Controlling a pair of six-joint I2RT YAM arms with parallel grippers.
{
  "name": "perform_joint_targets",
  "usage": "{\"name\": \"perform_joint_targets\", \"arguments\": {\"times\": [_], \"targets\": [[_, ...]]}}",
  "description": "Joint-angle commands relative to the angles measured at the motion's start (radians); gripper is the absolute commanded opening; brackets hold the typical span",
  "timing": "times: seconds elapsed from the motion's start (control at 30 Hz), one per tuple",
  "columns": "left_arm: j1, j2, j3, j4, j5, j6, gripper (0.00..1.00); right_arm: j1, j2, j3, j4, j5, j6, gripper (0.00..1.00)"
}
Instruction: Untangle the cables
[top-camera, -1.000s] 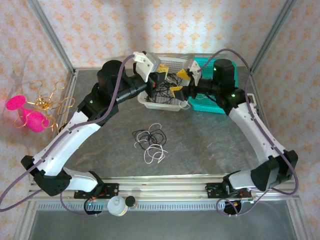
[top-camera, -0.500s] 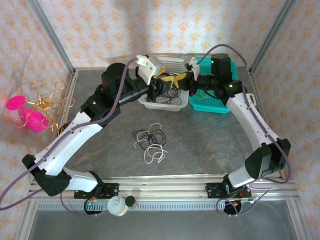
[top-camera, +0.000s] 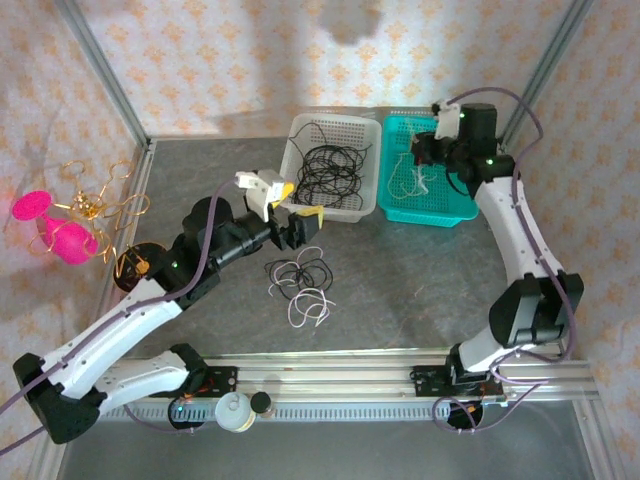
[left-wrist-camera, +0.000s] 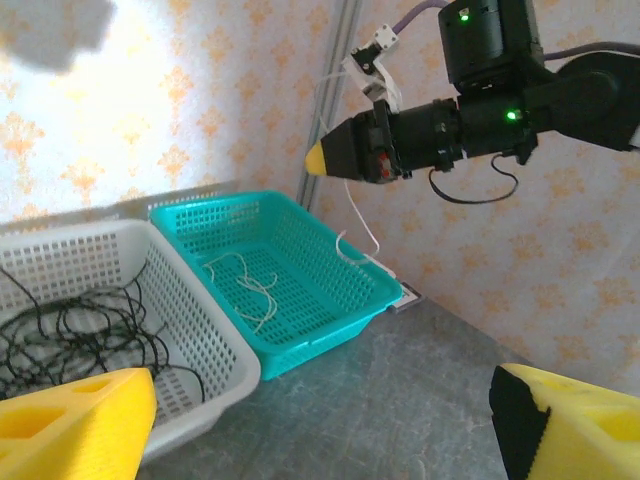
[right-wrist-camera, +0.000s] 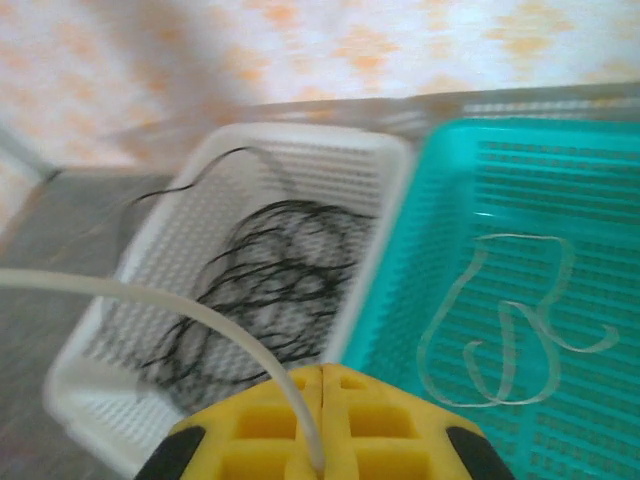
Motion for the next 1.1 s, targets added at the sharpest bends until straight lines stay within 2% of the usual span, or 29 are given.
{"name": "perform_joint_targets", "arguments": {"times": [0.0,0.13,0.33,0.4,0.57,0.67,0.73,0.87,1.07], "targets": [[-0.005,-0.037,-0.077,0.016,-0.030,-0.101,0.87,-0.061,0.102,0.051,-0.022,0.107,0.091,0.00],[-0.005,-0.079,-0.157,0.024,-0.055,-0.151,0.83,-0.077,0.215,0.093,0.014,0.262,0.105,0.00],[-0.005,-0.096,-0.219,0.036,-0.061,-0.197,0.80,-0.073,0.388,0.186,-0.025,0.307,0.122,0.00],[-0.005,-0.089,-0.220,0.031,-0.059,-0.199,0.80,-0.066,0.432,0.205,-0.039,0.371,0.129,0.00],[-0.005,-0.083,-0.220,0.016,-0.071,-0.215,0.80,-0.054,0.481,0.176,-0.011,0.517,0.149,0.15],[-0.005,-0.087,-0.230,0.013,-0.080,-0.224,0.80,-0.054,0.489,0.161,0.014,0.545,0.152,0.30],[-0.004,-0.086,-0.243,0.004,-0.100,-0.237,0.80,-0.054,0.493,0.169,0.019,0.523,0.141,0.34],[-0.003,-0.082,-0.276,-0.024,-0.155,-0.276,0.80,-0.050,0.472,0.206,-0.021,0.484,0.125,0.37],[0.005,-0.071,-0.305,-0.101,-0.239,-0.354,0.80,-0.016,0.231,0.064,0.003,0.446,0.155,0.38]]}}
